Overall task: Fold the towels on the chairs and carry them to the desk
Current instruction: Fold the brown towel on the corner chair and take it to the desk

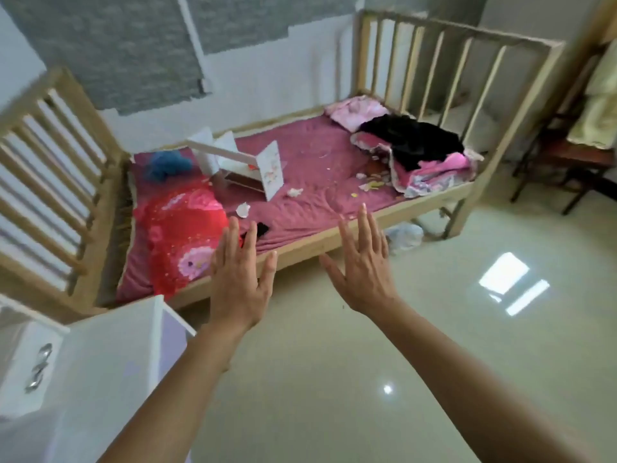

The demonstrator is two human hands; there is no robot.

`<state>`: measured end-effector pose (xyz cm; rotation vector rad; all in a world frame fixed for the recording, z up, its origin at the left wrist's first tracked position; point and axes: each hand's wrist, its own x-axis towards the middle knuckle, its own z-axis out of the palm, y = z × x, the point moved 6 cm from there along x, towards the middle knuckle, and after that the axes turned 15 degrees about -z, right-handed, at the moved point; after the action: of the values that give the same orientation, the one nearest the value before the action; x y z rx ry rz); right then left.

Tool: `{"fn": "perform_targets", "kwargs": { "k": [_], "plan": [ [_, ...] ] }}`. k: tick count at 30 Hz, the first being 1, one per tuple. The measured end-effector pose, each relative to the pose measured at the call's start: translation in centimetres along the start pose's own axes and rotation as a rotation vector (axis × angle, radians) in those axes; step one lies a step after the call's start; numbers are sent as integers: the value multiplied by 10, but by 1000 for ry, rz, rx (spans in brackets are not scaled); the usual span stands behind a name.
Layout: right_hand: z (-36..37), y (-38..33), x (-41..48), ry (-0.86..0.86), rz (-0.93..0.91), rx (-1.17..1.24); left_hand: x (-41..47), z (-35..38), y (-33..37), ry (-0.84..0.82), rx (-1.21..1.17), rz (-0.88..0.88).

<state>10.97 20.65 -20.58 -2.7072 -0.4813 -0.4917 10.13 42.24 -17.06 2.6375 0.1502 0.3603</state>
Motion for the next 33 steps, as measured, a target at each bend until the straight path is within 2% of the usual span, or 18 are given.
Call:
{"fn": "perform_targets", "kwargs": {
  "k": [3, 8, 14, 19, 24, 30, 33],
  "plan": [
    [-61, 103, -78, 73, 149, -45, -26, 61, 115, -110, -45, 87],
    [-169, 261, -218, 188, 507, -156, -81, 154, 315, -293, -76, 368],
    [-270, 366, -376, 286, 823, -289, -171, 230, 511, -405, -137, 707],
    [-313, 434, -499, 374, 1088, -357, -261, 308, 645, -529, -149, 976],
    [-353, 505, -581, 397, 1261, -425, -328, 374, 759, -615, -221, 1143],
    [-432, 658, -641, 353, 1410, -461, -394, 455, 944, -731, -289, 1238],
    [-467, 712, -674, 332, 1463, -503, -426, 484, 1018, -727, -289, 1340]
  ]
}}
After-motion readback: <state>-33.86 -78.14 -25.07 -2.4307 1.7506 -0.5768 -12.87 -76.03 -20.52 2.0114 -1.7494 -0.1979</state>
